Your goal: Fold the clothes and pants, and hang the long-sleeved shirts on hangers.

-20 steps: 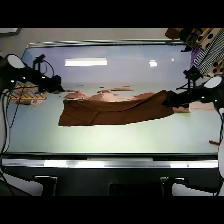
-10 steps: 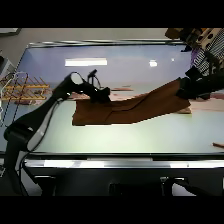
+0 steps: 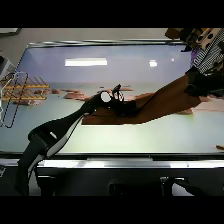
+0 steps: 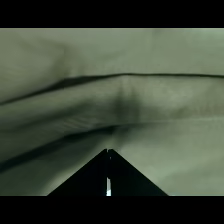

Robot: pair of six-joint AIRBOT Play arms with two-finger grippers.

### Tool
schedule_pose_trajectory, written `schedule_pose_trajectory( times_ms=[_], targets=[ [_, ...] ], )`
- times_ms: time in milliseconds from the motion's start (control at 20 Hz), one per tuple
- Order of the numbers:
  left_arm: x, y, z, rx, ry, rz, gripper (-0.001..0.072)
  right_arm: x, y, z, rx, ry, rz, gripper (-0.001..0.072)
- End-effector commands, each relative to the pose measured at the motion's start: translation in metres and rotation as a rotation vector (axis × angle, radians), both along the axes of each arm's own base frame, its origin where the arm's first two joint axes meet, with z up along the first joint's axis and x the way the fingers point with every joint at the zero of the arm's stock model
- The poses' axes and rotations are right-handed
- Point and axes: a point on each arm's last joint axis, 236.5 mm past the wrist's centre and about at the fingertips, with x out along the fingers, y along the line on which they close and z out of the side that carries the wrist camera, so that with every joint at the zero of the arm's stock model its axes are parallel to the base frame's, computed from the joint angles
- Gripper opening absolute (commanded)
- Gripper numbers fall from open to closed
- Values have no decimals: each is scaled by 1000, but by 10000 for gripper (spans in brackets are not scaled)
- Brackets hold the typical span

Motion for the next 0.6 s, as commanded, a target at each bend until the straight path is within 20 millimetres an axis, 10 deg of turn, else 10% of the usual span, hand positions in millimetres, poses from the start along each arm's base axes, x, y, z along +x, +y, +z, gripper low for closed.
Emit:
schedule_pose_trajectory(
  times_ms=[0, 350, 550],
  targets=[
    [-12, -28, -8, -59, 53, 37, 19, -11, 2, 0, 3, 41, 10, 29],
    [-33, -72, -11, -112, 58, -24, 19, -22, 4, 5, 2, 52, 19, 29],
    [-29, -50, 9, -112, 79, -80, 16, -12, 2, 8, -6, 10, 9, 29]
  ],
)
